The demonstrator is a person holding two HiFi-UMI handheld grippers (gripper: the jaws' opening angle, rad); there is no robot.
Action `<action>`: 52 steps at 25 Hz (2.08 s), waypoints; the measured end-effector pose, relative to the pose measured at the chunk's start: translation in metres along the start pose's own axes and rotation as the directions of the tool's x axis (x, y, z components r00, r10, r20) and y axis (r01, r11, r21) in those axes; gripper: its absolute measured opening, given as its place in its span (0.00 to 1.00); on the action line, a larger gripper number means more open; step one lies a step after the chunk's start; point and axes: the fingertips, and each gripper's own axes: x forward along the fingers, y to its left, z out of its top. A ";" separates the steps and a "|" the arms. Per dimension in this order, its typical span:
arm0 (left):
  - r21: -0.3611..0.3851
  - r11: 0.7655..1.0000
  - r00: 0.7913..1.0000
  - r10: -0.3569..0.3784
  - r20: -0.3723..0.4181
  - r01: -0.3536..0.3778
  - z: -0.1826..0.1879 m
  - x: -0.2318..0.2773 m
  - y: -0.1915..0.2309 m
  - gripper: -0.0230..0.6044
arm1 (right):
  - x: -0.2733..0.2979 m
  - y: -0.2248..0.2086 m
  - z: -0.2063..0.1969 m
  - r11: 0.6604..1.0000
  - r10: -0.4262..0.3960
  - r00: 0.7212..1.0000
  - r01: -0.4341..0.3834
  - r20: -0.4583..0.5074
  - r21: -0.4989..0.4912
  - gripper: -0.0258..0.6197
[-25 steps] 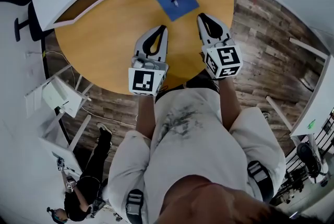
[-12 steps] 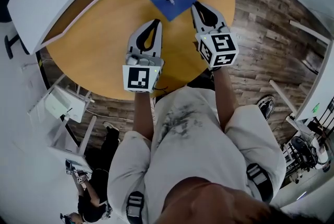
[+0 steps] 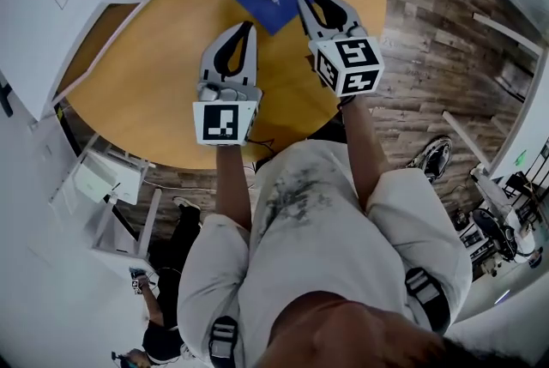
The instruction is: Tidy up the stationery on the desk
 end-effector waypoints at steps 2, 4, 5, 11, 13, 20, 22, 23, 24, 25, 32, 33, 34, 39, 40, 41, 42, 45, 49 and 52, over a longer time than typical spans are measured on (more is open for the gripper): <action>0.001 1.000 1.000 -0.006 -0.004 0.006 -0.004 0.006 0.002 0.06 | 0.007 -0.003 -0.003 1.000 -0.006 1.000 0.006 -0.010 0.009 0.26; 0.000 1.000 1.000 -0.012 -0.010 0.012 -0.008 0.012 0.003 0.06 | 0.012 -0.007 -0.005 1.000 -0.014 1.000 0.014 -0.019 0.018 0.26; -0.001 1.000 1.000 -0.016 -0.014 0.016 -0.011 0.014 0.004 0.06 | 0.015 -0.009 -0.006 1.000 -0.018 1.000 0.018 -0.023 0.022 0.27; -0.002 1.000 1.000 -0.020 -0.024 0.020 -0.021 0.028 0.012 0.06 | 0.034 -0.018 -0.011 0.998 -0.040 0.998 0.042 -0.052 0.044 0.29; -0.002 1.000 0.999 -0.019 -0.025 0.019 -0.023 0.031 0.014 0.06 | 0.041 -0.019 -0.013 0.998 -0.045 0.997 0.048 -0.061 0.048 0.30; -0.007 1.000 0.999 -0.025 -0.031 0.025 -0.032 0.039 0.016 0.06 | 0.062 -0.020 -0.023 0.996 -0.056 0.992 0.063 -0.115 0.059 0.33; -0.008 1.000 0.999 -0.025 -0.032 0.025 -0.034 0.042 0.017 0.06 | 0.067 -0.021 -0.026 0.996 -0.061 0.989 0.069 -0.131 0.061 0.34; -0.008 1.000 0.999 -0.026 -0.031 0.025 -0.034 0.043 0.018 0.06 | 0.070 -0.022 -0.028 0.996 -0.062 0.989 0.071 -0.138 0.062 0.34; -0.009 1.000 0.999 -0.026 -0.033 0.025 -0.035 0.044 0.018 0.06 | 0.072 -0.022 -0.029 0.995 -0.063 0.988 0.073 -0.144 0.063 0.35; -0.010 1.000 0.999 -0.026 -0.037 0.026 -0.037 0.044 0.018 0.06 | 0.074 -0.022 -0.031 0.995 -0.064 0.987 0.075 -0.149 0.064 0.35; -0.022 0.999 0.998 -0.024 -0.051 0.023 -0.044 0.048 0.022 0.06 | 0.086 -0.027 -0.037 0.991 -0.093 0.979 0.108 -0.180 0.075 0.37; -0.023 0.999 0.998 -0.023 -0.051 0.022 -0.045 0.049 0.023 0.06 | 0.088 -0.028 -0.038 0.990 -0.099 0.978 0.114 -0.182 0.077 0.37; -0.020 1.000 0.998 -0.024 -0.051 0.023 -0.045 0.050 0.023 0.06 | 0.091 -0.028 -0.038 0.990 -0.103 0.978 0.119 -0.184 0.080 0.37; -0.026 0.999 0.998 -0.021 -0.061 0.019 -0.048 0.051 0.024 0.06 | 0.100 -0.028 -0.035 0.990 -0.113 0.976 0.127 -0.187 0.066 0.38; -0.026 0.999 0.998 -0.020 -0.061 0.019 -0.049 0.051 0.024 0.06 | 0.102 -0.027 -0.034 0.991 -0.116 0.974 0.128 -0.193 0.050 0.38; -0.027 0.999 0.998 -0.019 -0.061 0.018 -0.049 0.051 0.025 0.06 | 0.103 -0.026 -0.033 0.991 -0.119 0.973 0.128 -0.198 0.035 0.38; -0.029 0.999 0.998 -0.018 -0.061 0.016 -0.049 0.051 0.025 0.06 | 0.104 -0.026 -0.033 0.991 -0.122 0.972 0.129 -0.202 0.023 0.38; -0.030 0.999 0.998 -0.015 -0.064 0.013 -0.051 0.051 0.025 0.06 | 0.105 -0.025 -0.032 0.992 -0.122 0.970 0.126 -0.212 0.005 0.38; -0.038 0.999 0.998 -0.011 -0.060 0.008 -0.051 0.050 0.026 0.06 | 0.103 -0.020 -0.034 0.995 -0.100 0.967 0.100 -0.233 -0.011 0.36; -0.034 0.999 0.998 -0.010 -0.059 0.008 -0.051 0.049 0.027 0.06 | 0.100 -0.020 -0.037 0.995 -0.094 0.963 0.097 -0.252 -0.001 0.35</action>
